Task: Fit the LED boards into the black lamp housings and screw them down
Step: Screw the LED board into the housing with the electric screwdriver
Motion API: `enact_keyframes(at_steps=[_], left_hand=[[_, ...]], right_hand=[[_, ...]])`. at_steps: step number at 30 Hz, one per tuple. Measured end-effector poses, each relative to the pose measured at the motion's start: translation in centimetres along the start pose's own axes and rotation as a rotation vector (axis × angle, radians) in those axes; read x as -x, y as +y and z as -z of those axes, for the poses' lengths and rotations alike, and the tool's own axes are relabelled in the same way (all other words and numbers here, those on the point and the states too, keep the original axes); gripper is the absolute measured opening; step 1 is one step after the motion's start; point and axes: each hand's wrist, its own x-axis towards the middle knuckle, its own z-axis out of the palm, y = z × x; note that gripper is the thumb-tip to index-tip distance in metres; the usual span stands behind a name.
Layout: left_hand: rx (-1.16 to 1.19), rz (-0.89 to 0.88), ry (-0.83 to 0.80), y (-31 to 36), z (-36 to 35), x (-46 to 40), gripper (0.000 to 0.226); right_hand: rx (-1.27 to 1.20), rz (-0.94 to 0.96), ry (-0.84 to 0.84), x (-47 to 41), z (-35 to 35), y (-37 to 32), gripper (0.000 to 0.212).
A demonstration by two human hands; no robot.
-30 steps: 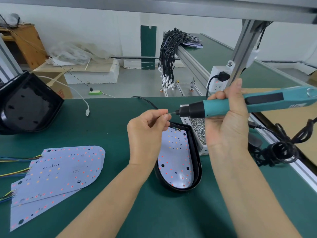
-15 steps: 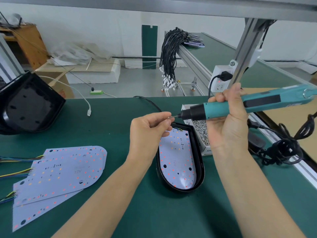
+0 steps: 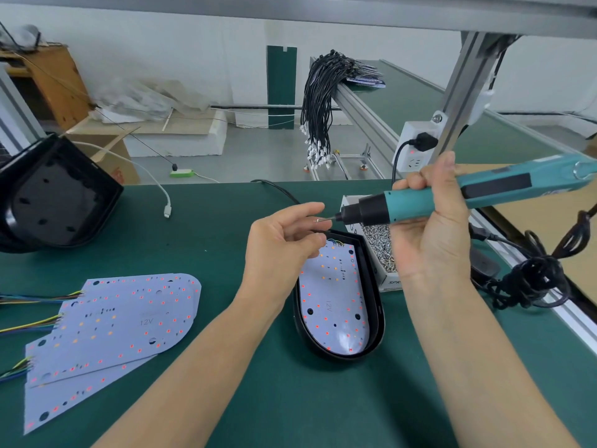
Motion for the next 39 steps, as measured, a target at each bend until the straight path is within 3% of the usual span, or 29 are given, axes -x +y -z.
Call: enact_keyframes(at_steps=[3, 5, 8, 11, 13, 17, 23, 33, 39], left_hand=[[0.025, -0.019, 0.025, 0.0, 0.1, 0.1, 0.049], [-0.002, -0.043, 0.133, -0.2, 0.5, 0.1, 0.052], [-0.125, 0.118, 0.278, -0.9, 1.5, 0.4, 0.051], [-0.115, 0.429, 0.080, -1.3, 1.4, 1.0, 0.055], [-0.127, 0.499, -0.022, -1.7, 0.9, 1.2, 0.042], [-0.192, 0.456, 0.016, -2.6, 0.4, 0.5, 0.017], [-0.220, 0.403, 0.028, -2.4, 0.0, 0.3, 0.051], [-0.238, 0.404, 0.032, -2.9, 0.0, 0.1, 0.036], [-0.237, 0.390, 0.021, -2.9, 0.0, 0.0, 0.046]], right_hand=[[0.009, -0.007, -0.001, -0.1, 0.2, -0.1, 0.018], [0.024, -0.004, -0.005, -0.3, 0.5, -0.2, 0.017], [0.055, -0.005, -0.014, -0.6, 1.0, -0.2, 0.018], [0.087, -0.034, -0.023, -0.7, 1.6, 0.3, 0.023], [0.107, -0.050, -0.013, -0.8, 2.0, 0.7, 0.027], [0.147, -0.074, -0.042, -0.6, 2.4, 1.6, 0.027], [0.165, -0.094, -0.066, -0.7, 2.5, 2.7, 0.032], [0.197, -0.098, -0.031, -0.9, 2.4, 3.5, 0.030], [0.238, -0.105, -0.033, -1.0, 2.4, 3.6, 0.028]])
